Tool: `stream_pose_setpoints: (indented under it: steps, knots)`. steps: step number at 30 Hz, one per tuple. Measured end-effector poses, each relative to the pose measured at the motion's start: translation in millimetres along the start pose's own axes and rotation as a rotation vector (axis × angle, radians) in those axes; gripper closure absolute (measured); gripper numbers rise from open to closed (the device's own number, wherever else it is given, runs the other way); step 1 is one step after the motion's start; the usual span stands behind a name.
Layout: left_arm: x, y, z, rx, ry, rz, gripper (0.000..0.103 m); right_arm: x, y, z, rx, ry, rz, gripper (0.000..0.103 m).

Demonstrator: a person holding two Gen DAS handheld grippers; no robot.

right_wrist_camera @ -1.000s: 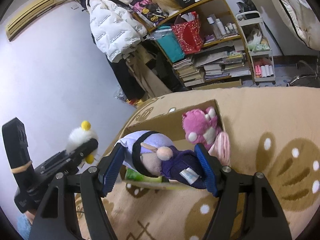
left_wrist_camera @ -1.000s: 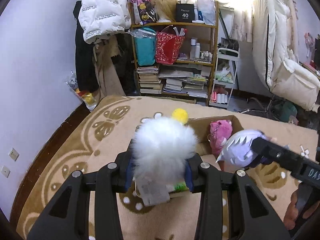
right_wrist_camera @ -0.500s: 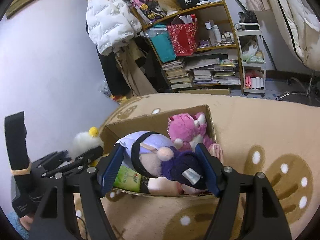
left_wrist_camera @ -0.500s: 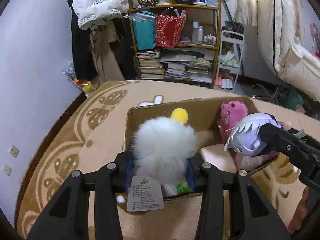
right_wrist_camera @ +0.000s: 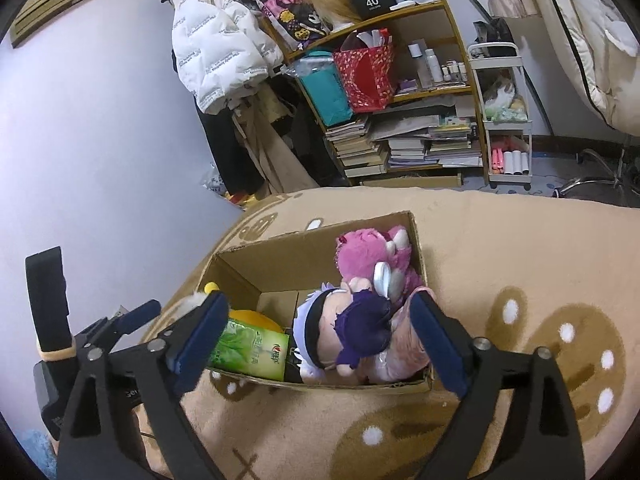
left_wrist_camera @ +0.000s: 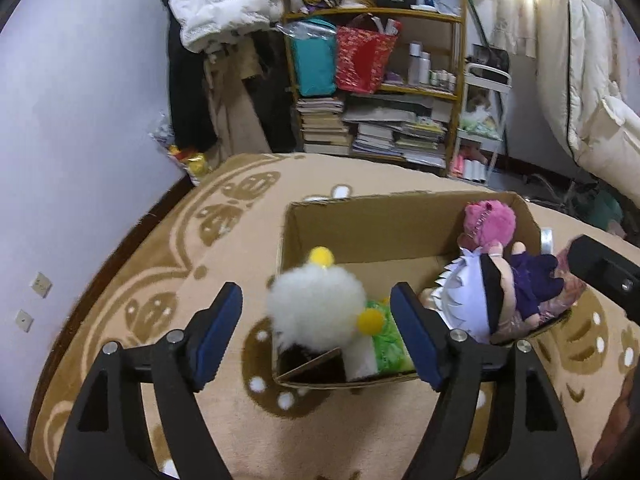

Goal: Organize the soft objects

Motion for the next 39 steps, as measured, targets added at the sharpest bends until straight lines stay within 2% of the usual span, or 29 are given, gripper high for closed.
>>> stream_pose_setpoints:
  steps: [3, 7, 11, 13, 27, 29, 33, 39]
  knots:
    - [-2.7, -7.3, 1.0, 0.009, -0.010, 0.013, 0.025, -3.7, -6.2, 1.3, 0.006, -0.003, 0.009, 0.000]
    - [-6.9, -22.7, 1.9, 0.023, -0.014, 0.016, 0.011, -9.5, -14.4, 2.5, 0.008, -0.011, 0.016, 0.000]
    - [-13.4, -41.2, 3.0, 0.043, -0.018, 0.036, 0.007, -15.0, -24.1, 2.5, 0.002, -0.023, 0.016, 0.000]
    - [-17.2, -50.4, 1.3, 0.039, -0.025, 0.039, 0.001, -18.4, -32.4, 2.8, 0.010, -0.034, 0.012, 0.000]
    - [-34.7, -134.8, -11.9, 0.123, -0.101, -0.016, 0.001, -41.6, -104.2, -2.5, 0.092, -0.096, 0.030, 0.000]
    - [-36.3, -151.1, -13.4, 0.148, -0.118, -0.020, 0.001, -44.0, -114.9, -5.4, 0.104, -0.102, 0.029, 0.000]
    - [-41.5, -178.3, -15.2, 0.198, -0.151, -0.017, 0.001, -46.4, -146.6, -8.4, 0.182, -0.110, 0.025, 0.000]
    - [-47.1, -215.4, -28.7, 0.285, -0.130, -0.024, 0.001, -50.9, -178.0, -12.8, 0.250, -0.132, 0.017, 0.000]
Point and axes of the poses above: each gripper's, at about its wrist camera, not at the fingertips, and y roughly the way its jaws point, x to its right, z to its top, the point moved 8 cm from there along y, roughly the way its jaws point, and after that the axes turned 13 degrees about -y, right-handed, at the moved point
